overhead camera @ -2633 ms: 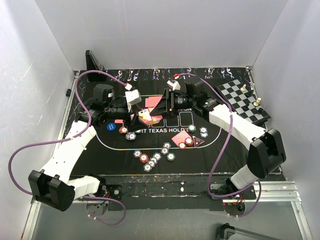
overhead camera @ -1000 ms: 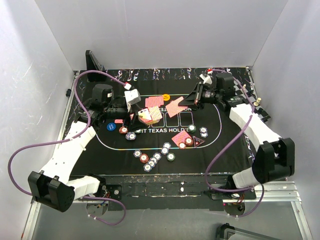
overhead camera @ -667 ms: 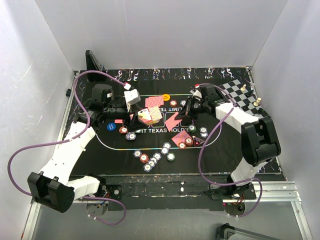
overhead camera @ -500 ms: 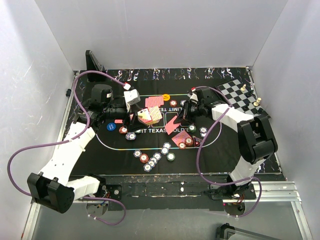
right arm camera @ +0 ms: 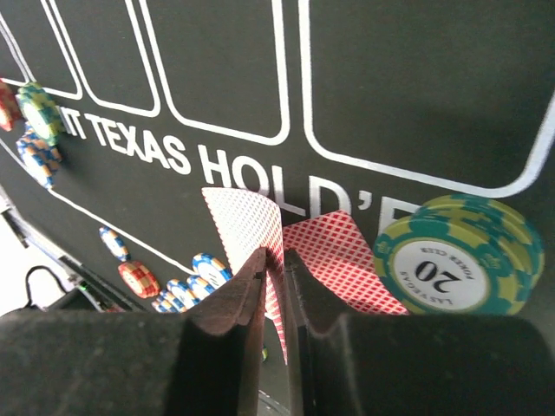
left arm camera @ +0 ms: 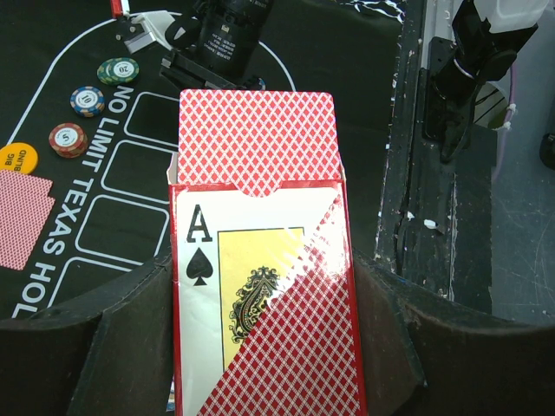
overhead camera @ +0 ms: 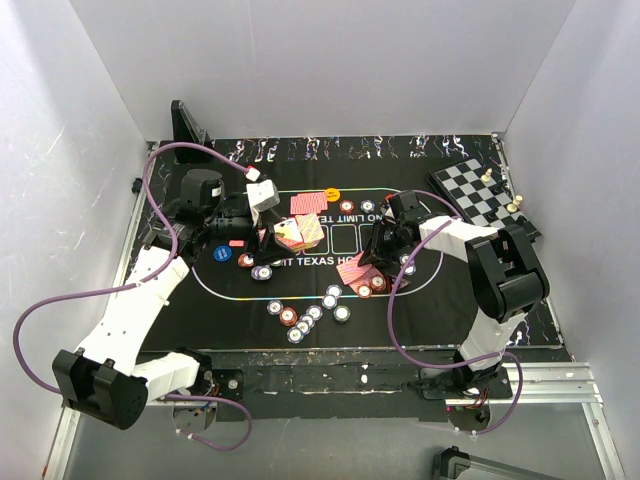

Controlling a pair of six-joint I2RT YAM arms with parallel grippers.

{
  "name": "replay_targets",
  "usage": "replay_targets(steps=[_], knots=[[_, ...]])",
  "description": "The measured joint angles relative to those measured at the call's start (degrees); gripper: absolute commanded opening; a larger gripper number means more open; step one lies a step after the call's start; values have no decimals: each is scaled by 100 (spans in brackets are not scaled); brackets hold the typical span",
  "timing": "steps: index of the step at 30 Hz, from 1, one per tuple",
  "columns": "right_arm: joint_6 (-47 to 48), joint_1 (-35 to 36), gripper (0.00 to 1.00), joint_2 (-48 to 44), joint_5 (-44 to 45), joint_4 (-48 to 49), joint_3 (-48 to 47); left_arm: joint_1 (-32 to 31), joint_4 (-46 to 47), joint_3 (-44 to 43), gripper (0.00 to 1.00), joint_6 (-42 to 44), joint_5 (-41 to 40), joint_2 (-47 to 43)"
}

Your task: Distribute texas hold em gaming equipment

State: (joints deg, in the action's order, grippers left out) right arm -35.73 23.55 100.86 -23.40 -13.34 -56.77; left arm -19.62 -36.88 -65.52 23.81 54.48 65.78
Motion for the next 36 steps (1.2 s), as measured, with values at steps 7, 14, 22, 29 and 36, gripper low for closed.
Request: replay_targets(steps=[7,14,22,29,36], knots=[[146,76,43,-166,509,-302,0,0,-11,0,0,0,4,0],[236,146,47,-393,800,-667,-15,0,-55,0,0,0,24,0],[251,162,54,-1128,1209,-1259,-450,0,-85,0,0,4,46,-35],[90,160,84,-1919,785,-1353,-1088,0,-85,0,0,15,46,-52],[-114,168,87,-2426,-68,-1163,-1451,0,-85,2,0,22,55,-55]])
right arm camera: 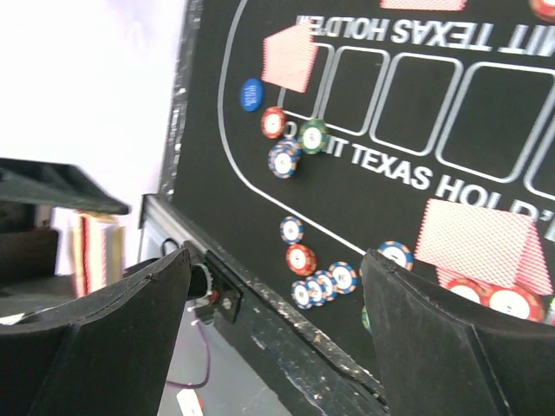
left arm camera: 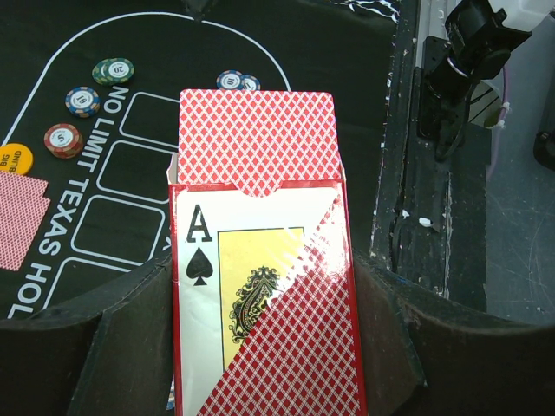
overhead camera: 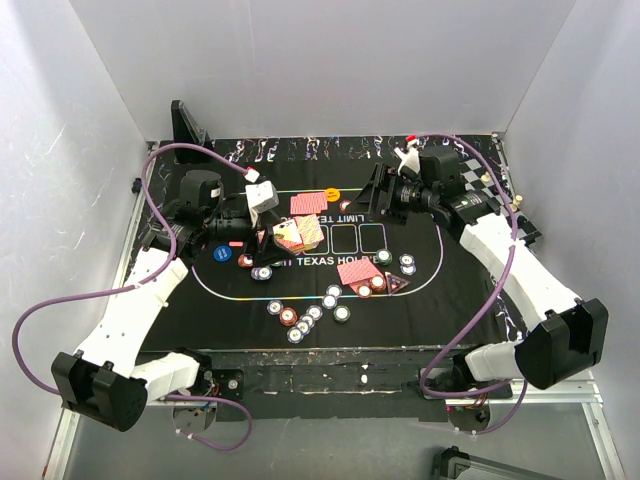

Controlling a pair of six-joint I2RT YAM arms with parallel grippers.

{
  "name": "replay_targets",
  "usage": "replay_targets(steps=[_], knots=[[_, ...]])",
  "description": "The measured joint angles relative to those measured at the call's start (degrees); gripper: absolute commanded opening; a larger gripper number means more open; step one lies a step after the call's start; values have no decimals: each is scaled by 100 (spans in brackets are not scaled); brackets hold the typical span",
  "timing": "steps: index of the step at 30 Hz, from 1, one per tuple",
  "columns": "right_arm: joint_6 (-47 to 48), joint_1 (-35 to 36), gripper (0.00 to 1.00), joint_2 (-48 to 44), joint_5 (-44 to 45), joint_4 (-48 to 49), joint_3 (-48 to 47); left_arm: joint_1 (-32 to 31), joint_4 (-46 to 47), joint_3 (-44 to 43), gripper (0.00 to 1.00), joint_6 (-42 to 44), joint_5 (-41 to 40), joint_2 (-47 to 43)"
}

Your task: Distribute texas hold em gaming equipment

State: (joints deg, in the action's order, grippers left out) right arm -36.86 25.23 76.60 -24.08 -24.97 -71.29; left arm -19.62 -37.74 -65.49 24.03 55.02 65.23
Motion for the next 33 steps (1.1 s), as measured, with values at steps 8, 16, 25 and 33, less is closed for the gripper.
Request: replay_targets(steps=[8,16,25,33], knots=[[-608,295,88,57,-1078,540,-286,0,0,2,0,48,-2,0],[-1104,1104,90,599,-1530,1082,-498,0,2,2,0,85,-9,2],[-1287,1364,81,1095,-1626,1211,-614,0,4,2,0,81,-9,2],[-1600,1331,60,1082,-1722,1550,-339,0,4,2,0,61,-9,2]])
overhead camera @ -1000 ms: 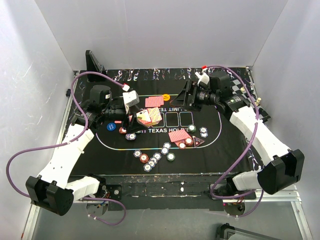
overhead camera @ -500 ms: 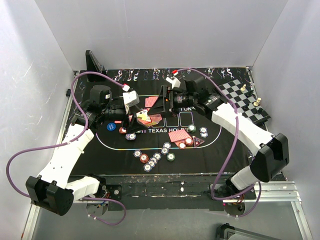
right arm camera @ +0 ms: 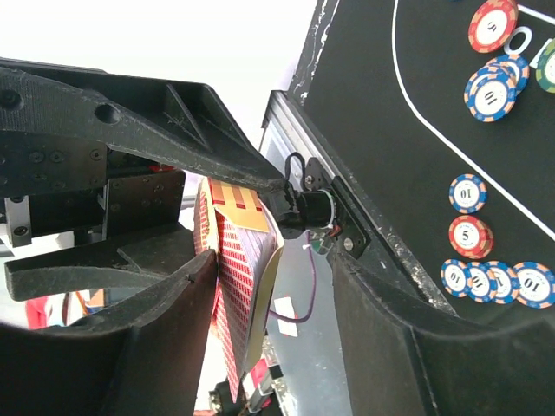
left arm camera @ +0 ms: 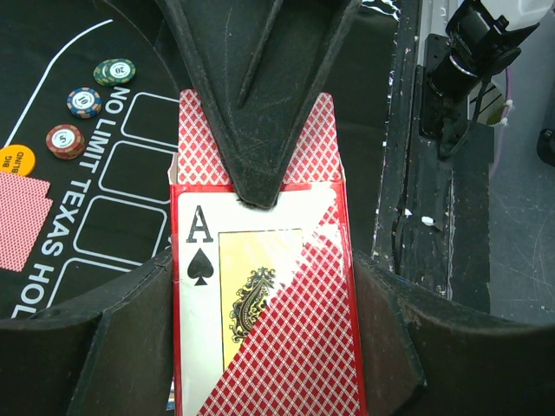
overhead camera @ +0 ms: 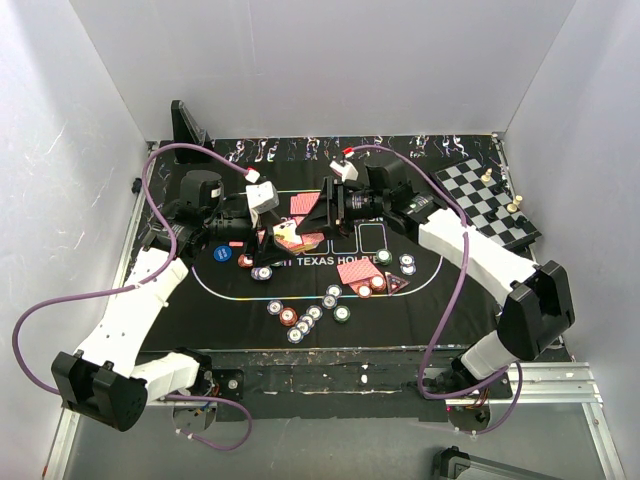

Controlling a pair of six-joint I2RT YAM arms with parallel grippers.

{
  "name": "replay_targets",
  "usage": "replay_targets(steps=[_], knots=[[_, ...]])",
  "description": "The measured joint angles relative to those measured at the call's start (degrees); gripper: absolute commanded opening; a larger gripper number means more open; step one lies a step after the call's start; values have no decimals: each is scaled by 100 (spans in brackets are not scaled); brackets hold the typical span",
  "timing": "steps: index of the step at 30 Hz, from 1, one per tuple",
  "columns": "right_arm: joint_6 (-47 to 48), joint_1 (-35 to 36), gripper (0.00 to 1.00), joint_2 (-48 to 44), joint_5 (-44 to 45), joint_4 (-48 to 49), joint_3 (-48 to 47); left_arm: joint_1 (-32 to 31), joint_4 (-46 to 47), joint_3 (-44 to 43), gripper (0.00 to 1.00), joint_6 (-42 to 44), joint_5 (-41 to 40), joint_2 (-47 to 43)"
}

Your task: Distribute texas hold em gaming equipment

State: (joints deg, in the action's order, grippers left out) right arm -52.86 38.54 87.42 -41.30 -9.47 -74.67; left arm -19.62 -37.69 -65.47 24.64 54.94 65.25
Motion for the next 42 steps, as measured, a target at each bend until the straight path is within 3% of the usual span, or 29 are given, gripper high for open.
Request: replay_targets(steps=[19,25,29,36,42], knots=[[-275,-507,24,-562,-170,339,507,0,-4,0,0,-66,-22,0],[-11,-892,14,-896,-81,-138,420,0,4,0,0,-81,-22,-2],[304,-1045,2,-918,63,-601,13,0,2,0,0,-81,-22,-13],[706,-1139,1,-918,232,-1141,-470,0,-61,33,0,-44,-48,-166],[544,-1217,1,-782,11,-994,-490,0,-136,140,0,-20,-50,-400]])
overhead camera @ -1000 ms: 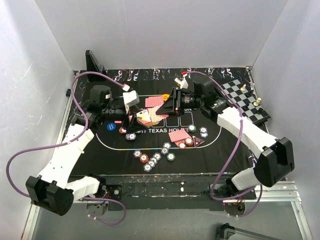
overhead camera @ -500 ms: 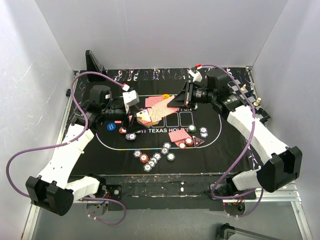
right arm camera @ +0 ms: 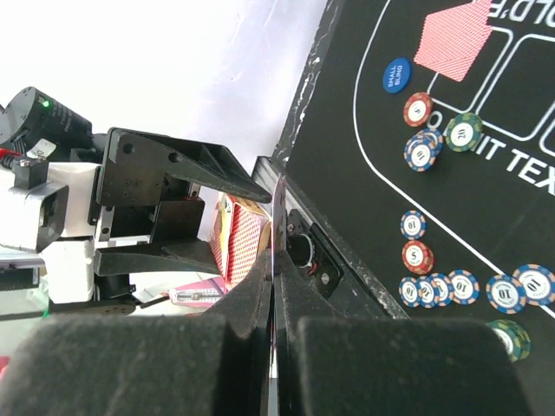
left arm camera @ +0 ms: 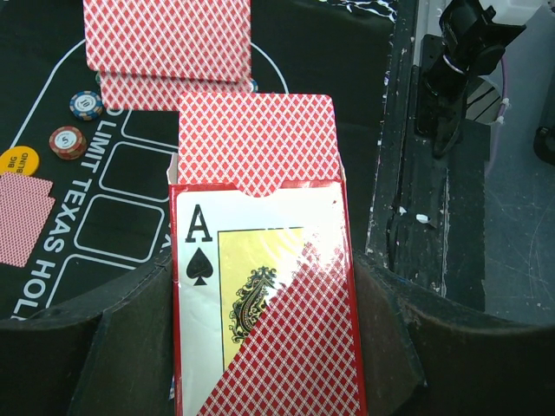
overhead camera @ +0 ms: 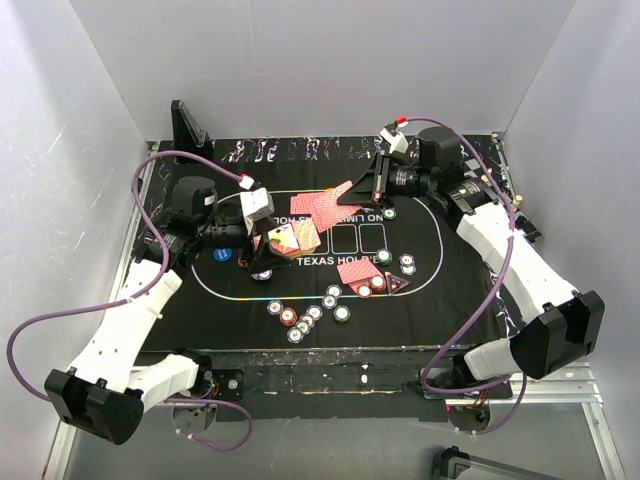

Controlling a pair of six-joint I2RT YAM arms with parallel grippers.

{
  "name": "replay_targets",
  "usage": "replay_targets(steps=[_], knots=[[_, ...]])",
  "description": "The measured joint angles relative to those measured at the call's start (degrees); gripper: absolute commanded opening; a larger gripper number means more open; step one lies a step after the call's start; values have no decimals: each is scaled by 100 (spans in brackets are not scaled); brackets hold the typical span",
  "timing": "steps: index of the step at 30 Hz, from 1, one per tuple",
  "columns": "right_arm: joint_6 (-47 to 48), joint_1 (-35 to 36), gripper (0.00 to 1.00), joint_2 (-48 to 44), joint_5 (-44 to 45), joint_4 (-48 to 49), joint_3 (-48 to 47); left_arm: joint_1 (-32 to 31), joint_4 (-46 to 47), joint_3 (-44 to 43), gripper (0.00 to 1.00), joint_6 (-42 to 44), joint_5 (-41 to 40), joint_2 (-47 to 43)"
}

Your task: Distribute texas hold em gaming equipment

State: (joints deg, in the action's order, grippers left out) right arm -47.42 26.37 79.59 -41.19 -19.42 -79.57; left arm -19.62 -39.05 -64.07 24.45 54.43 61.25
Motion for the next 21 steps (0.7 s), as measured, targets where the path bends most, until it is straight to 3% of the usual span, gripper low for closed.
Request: replay_targets(steps=[13,21], knots=[[-470,31,1,37,-269,391,291,0,7,0,0,2,2,-13],[195,-160,1,304,157,-227,-623,0,-63,0,0,33,4,-13]])
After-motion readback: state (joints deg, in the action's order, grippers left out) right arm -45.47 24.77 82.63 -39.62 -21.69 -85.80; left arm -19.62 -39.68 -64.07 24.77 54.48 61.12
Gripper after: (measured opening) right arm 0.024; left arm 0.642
